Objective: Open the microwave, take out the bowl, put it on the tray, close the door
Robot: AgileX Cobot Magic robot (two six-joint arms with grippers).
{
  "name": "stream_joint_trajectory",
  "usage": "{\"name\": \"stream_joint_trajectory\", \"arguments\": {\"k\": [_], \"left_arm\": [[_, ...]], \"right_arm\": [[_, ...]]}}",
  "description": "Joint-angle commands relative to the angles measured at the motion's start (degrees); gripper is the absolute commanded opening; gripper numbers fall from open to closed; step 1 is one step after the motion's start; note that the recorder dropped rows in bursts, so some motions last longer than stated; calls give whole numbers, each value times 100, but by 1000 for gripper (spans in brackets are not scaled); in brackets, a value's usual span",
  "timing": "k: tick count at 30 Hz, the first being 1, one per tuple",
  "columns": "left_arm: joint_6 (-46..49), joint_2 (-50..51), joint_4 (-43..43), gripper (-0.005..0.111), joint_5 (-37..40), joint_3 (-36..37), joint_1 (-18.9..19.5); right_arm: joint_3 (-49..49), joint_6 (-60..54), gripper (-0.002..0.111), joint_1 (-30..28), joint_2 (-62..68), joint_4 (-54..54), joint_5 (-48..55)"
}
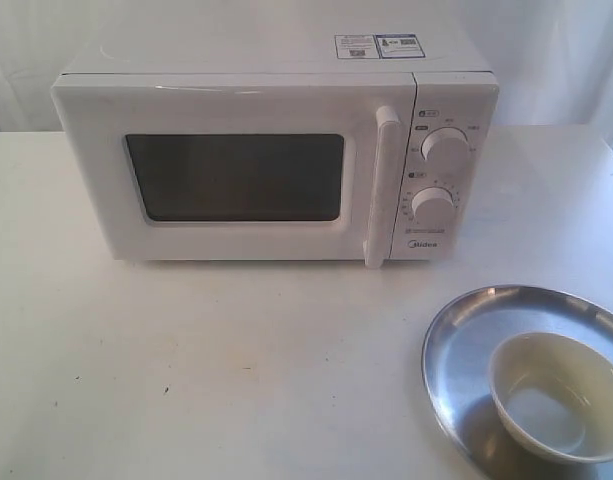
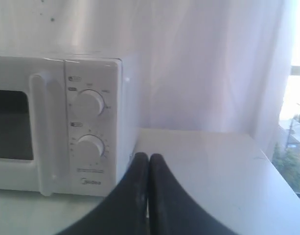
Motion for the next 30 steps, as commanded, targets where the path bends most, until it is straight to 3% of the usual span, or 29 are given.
{"name": "stream_joint_trajectory", "arguments": {"k": [1,10,18,27,30], "left_arm": [[-37,-12,-23,0,1,-6,-5],[-37,-12,-23,0,1,-6,-5],[-37,-12,-23,0,1,-6,-5],[-37,-12,-23,0,1,-6,-5],[-37,-12,-23,0,1,-6,-5]], "right_arm": [[57,111,0,-290,-34,6,84],[57,-87,0,-290,-34,140,222],[57,-4057,0,-290,-34,3846,710],[57,-4454,0,-531,-34,4470,393],[57,-5537,0,-845,-34,5529,279]]}}
